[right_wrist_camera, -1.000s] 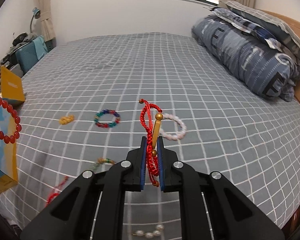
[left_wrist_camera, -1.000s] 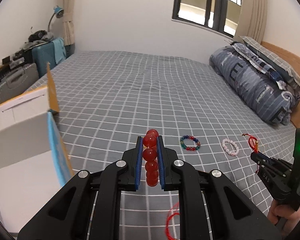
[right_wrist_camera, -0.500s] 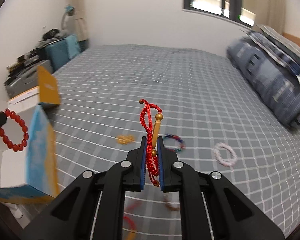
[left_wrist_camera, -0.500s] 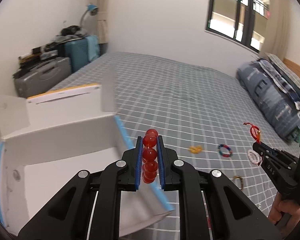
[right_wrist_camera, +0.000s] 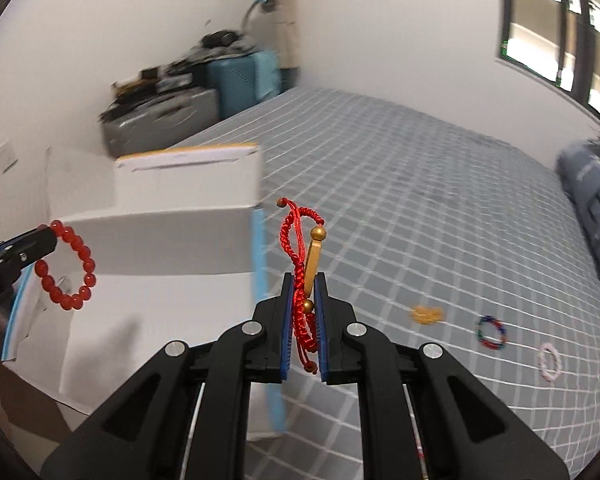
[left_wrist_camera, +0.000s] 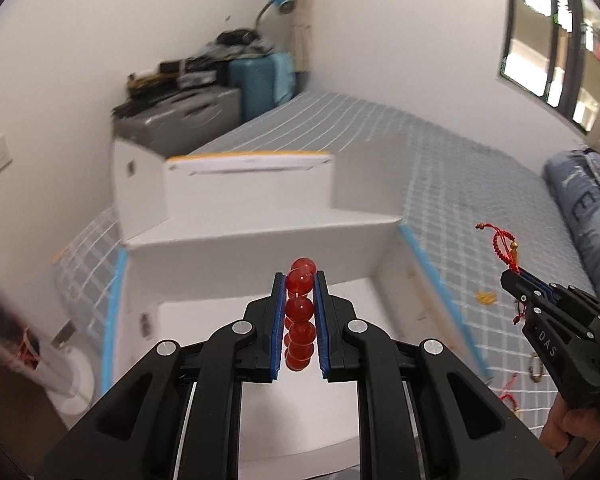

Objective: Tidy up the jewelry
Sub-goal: 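Carry the red bead bracelet in the left tool while the right tool carries its bracelet into the box, then open the left tool while the right tool opens, dropping both bracelets in the box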

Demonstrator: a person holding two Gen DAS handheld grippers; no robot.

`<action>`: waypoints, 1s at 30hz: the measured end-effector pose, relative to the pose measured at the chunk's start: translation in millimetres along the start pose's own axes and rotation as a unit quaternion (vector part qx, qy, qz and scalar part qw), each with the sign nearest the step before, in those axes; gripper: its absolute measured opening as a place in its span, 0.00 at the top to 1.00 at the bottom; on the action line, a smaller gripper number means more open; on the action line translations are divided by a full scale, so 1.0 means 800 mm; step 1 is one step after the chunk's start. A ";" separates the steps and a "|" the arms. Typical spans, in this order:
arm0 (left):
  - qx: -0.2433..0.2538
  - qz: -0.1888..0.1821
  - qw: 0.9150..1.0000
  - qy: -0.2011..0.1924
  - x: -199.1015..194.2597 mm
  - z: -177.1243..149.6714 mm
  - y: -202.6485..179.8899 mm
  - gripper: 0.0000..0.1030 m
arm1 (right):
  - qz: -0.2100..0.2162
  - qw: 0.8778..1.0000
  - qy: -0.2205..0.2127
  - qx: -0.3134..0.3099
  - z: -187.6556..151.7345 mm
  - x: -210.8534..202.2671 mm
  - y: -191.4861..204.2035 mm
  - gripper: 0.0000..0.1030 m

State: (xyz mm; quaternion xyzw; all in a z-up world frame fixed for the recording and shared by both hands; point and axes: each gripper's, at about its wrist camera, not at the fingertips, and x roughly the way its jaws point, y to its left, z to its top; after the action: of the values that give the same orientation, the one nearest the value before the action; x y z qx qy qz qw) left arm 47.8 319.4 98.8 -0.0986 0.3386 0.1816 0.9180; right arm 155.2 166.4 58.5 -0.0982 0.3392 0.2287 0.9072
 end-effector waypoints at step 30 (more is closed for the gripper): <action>-0.044 0.079 0.974 0.207 0.129 -0.051 0.095 0.87 | 0.042 0.960 0.276 -0.034 -0.035 0.166 0.095 0.92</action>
State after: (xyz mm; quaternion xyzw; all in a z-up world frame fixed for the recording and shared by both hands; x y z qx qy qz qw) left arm 66.3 403.9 -4.1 -0.1477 0.5198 0.2439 0.8053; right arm 190.9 270.2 -52.2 -0.1739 0.5721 0.2417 0.7642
